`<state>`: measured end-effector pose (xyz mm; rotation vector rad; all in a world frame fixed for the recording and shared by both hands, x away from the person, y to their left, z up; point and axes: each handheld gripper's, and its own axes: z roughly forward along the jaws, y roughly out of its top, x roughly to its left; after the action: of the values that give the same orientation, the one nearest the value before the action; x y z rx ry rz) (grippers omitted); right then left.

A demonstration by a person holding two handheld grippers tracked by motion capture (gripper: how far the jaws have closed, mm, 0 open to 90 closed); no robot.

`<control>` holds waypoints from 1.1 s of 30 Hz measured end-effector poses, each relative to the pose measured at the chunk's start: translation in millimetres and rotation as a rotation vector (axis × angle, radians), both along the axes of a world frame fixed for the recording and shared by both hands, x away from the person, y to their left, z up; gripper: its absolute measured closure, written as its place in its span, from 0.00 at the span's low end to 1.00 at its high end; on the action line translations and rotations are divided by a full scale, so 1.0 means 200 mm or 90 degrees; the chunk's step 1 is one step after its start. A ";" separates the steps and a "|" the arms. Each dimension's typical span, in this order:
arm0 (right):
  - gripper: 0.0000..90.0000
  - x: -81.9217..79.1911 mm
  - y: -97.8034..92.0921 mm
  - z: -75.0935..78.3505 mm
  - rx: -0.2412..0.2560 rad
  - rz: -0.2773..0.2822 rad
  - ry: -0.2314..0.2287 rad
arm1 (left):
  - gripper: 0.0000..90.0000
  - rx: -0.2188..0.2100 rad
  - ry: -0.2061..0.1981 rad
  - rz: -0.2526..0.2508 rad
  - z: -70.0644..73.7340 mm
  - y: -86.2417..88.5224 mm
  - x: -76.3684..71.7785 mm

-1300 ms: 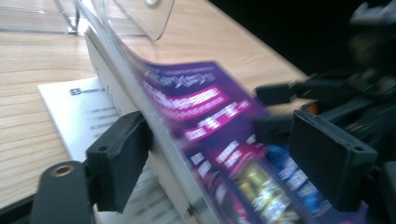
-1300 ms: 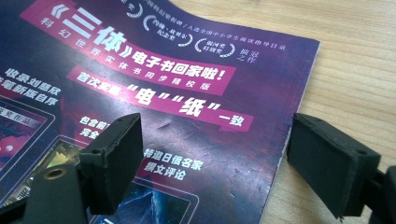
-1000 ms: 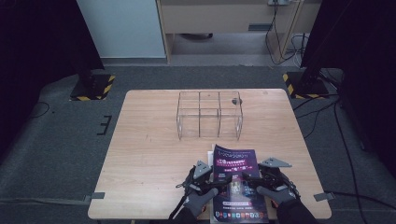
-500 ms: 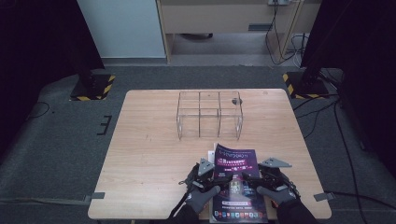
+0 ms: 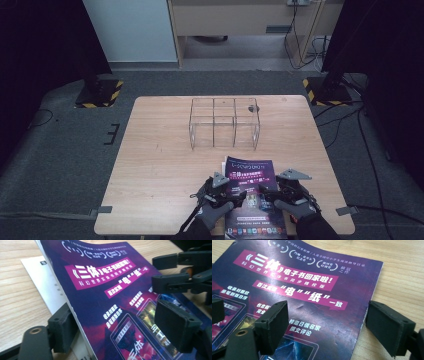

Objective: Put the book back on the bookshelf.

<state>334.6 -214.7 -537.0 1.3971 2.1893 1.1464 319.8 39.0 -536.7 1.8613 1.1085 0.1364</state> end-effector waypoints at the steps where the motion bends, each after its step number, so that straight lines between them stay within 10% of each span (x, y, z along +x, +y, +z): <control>1: 0.21 0.00 0.00 0.00 0.001 -0.001 0.000 | 0.27 -0.003 -0.008 0.004 0.00 0.00 0.00; 12: 0.20 0.00 0.00 0.00 0.008 0.000 0.005 | 0.30 0.054 -0.021 -0.050 0.01 -0.06 0.02; 33: 0.15 0.04 0.00 0.04 -0.002 0.028 0.033 | 0.68 0.061 -0.013 -0.005 0.03 -0.02 0.02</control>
<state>342.2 -215.0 -529.8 1.3986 2.2670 1.1327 323.4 34.7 -531.6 1.9448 1.0981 0.2073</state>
